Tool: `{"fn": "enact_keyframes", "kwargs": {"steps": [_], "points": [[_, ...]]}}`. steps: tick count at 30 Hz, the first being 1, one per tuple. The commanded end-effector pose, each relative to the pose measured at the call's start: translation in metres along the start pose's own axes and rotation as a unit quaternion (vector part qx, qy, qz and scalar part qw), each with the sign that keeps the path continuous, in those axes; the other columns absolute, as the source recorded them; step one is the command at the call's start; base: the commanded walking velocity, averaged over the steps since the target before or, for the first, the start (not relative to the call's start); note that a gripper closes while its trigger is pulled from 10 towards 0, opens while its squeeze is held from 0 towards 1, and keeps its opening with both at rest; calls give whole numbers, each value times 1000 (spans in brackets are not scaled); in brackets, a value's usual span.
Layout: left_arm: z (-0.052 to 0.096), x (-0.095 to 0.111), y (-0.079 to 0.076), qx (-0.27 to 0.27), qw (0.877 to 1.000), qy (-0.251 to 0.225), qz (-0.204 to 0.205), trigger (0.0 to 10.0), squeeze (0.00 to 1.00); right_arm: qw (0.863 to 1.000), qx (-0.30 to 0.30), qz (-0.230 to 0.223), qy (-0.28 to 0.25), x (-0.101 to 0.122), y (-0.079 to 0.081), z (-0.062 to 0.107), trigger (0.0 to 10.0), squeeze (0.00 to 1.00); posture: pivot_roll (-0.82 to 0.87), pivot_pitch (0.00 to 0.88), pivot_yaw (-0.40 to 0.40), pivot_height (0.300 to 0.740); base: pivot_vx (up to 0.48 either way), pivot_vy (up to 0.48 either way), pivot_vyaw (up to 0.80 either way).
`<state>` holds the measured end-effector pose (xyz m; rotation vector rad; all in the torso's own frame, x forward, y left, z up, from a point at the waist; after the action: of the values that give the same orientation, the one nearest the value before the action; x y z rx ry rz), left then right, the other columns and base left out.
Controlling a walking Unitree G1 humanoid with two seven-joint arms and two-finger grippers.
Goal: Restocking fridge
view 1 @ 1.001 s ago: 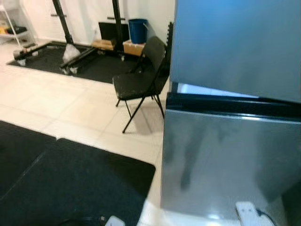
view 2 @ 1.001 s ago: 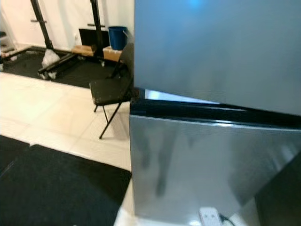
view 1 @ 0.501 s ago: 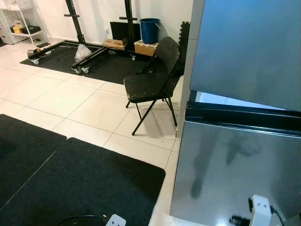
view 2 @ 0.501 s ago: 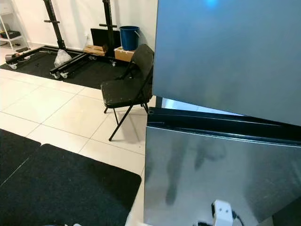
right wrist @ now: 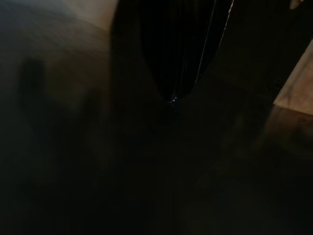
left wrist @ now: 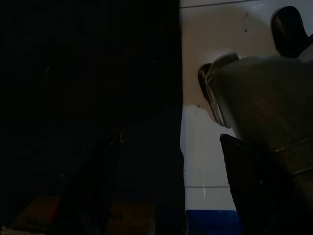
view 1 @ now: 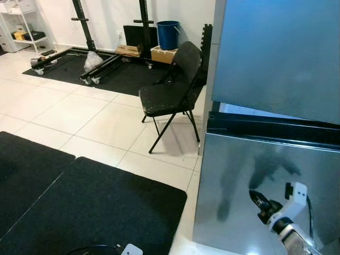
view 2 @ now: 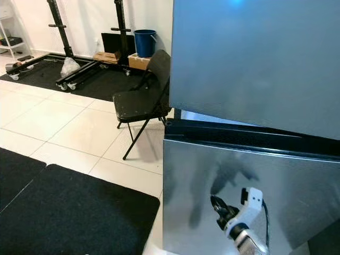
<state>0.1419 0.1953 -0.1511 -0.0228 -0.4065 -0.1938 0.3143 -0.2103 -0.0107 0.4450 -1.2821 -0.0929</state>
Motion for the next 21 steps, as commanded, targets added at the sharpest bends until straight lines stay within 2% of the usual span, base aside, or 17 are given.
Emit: {"fn": "enact_keyframes", "kwargs": {"steps": [1,3,9,12,14,17,18,19,21], "points": [[-1,-3,-6,-7,1000,5,8,10000,0,999,-3,20,-47,27,2,-11,10000,0,-29,0,0,740,0,0,0],[-1,-3,-5,-7,1000,6,8,10000,0,998,-5,37,-58,39,8,-22,10000,0,-27,0,0,740,0,0,0],[0,-3,-5,-7,1000,6,9,10000,0,996,-1,54,-72,53,17,-33,10000,0,-24,0,-1,740,0,0,0],[0,-3,-5,-7,1000,5,12,10000,0,993,14,72,-96,75,35,-50,10000,0,-15,0,-6,740,0,0,0],[0,-3,-5,-8,1000,5,13,10000,0,993,17,76,-94,76,37,-52,10000,0,-16,0,-8,740,0,0,0],[0,-4,-6,-9,1000,5,14,10000,0,994,27,86,-60,59,40,-51,10000,0,-15,0,-10,740,0,0,0],[0,-5,-7,-9,1000,6,15,10000,0,995,28,99,-16,38,38,-45,10000,0,-17,0,-10,740,0,0,0],[0,-5,-7,-9,1000,6,15,10000,0,995,28,99,-16,38,38,-45,10000,0,-17,0,-10,740,0,0,0],[0,-6,-8,-11,1000,8,16,10000,0,989,29,130,62,-1,33,-31,10000,0,-17,0,-10,740,0,0,0]]}}
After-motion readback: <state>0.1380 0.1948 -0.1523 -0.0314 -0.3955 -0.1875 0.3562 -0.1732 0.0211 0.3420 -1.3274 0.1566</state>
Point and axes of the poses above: a point about 5 cm out from each wrist's last joint towards the gripper, its own z axis pointing back from the gripper into the wrist, its own x axis along the axis of the wrist's last joint, y = z × x, the point moved 5 cm from there along -z, pointing out of the wrist towards the gripper, and after that the axes turned 12 degrees about z, right-handed, at the moved point
